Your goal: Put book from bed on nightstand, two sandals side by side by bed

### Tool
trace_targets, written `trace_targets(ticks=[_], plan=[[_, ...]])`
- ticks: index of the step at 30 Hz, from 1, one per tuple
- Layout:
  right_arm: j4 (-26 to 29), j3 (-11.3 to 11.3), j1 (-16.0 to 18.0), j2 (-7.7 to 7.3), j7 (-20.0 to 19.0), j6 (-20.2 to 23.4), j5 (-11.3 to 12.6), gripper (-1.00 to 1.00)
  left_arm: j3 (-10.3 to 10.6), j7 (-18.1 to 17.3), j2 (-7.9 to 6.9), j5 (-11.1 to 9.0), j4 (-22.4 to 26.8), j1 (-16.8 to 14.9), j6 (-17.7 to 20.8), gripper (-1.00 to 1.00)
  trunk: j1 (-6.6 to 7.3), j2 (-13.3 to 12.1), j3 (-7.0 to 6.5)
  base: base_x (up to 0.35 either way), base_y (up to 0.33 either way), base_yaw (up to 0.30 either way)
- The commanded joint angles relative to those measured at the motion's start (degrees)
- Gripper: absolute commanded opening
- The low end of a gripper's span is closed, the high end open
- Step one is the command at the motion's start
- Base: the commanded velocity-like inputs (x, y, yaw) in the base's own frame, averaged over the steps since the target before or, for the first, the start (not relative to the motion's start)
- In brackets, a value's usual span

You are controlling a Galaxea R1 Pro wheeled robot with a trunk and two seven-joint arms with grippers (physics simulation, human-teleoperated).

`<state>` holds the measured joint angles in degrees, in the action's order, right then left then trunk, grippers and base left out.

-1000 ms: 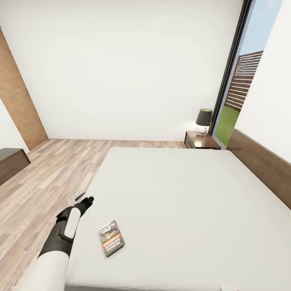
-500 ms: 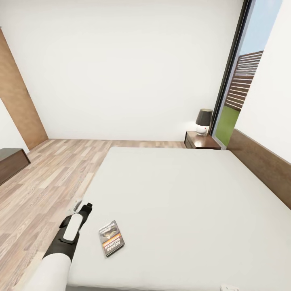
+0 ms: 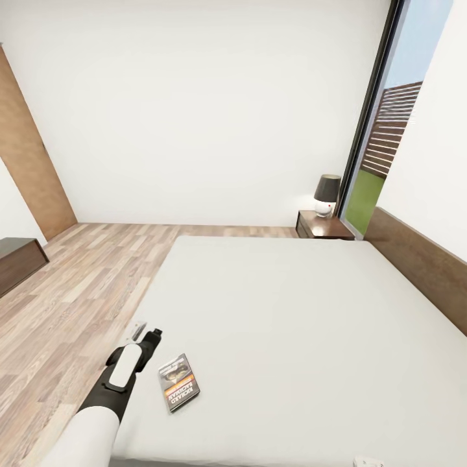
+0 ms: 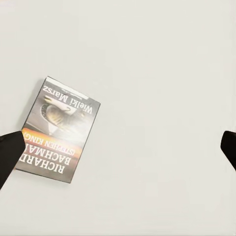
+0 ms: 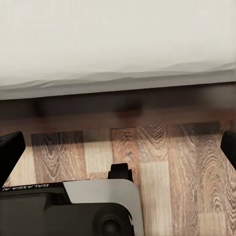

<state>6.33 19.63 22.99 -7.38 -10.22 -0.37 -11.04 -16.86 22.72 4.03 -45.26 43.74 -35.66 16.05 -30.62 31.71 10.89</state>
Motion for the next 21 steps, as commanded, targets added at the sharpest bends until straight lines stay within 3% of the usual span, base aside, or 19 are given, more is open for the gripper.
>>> trace_targets(ticks=[1,21], plan=[[0.0,0.5,0.04,0.0,-0.28,-0.02,-0.56,1.0,-0.16,0.32,0.11,-0.44,0.14,-0.03,0.33,1.0,-0.02,0.09,0.1,0.0,0.0,0.0],[0.0,0.5,0.04,0.0,-0.33,0.02,-0.56,1.0,-0.11,0.31,-0.06,-0.36,0.21,-0.03,0.39,1.0,-0.02,0.09,1.34,0.0,0.0,0.0]])
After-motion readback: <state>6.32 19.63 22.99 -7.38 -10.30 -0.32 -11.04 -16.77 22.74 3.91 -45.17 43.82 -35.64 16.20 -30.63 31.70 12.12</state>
